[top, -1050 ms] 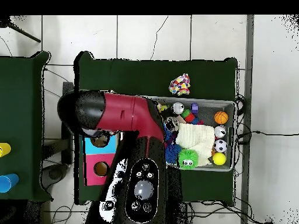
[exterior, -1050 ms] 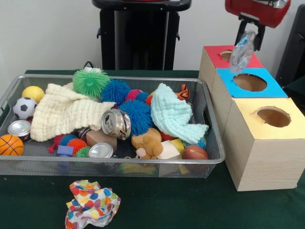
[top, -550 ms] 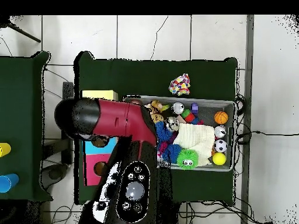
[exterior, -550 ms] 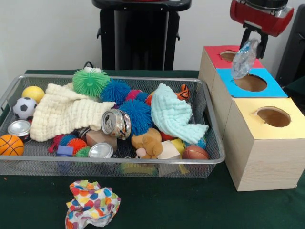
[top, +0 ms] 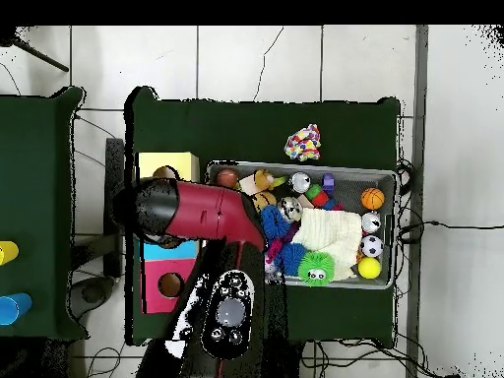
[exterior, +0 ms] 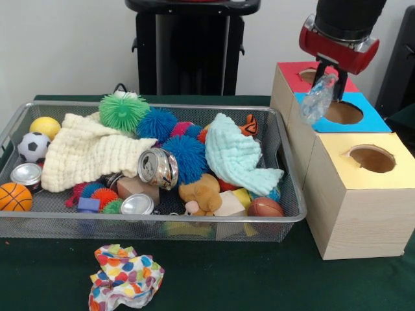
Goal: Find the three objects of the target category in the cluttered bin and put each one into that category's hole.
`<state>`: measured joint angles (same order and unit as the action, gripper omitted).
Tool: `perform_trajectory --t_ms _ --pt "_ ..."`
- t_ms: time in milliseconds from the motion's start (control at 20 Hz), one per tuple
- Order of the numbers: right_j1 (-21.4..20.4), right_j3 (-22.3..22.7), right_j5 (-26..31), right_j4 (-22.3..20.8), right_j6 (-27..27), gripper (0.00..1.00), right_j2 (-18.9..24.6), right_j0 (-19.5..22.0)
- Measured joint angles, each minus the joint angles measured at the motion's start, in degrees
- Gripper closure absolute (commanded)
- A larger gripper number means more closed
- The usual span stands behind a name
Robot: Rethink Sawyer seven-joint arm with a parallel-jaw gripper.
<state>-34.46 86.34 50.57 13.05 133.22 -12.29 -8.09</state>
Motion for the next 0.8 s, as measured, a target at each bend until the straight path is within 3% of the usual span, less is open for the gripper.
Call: perform_trajectory --t_ms 800 --pt "2.5 1.6 -1.9 2.5 0.0 1.00 -0.4 -2.8"
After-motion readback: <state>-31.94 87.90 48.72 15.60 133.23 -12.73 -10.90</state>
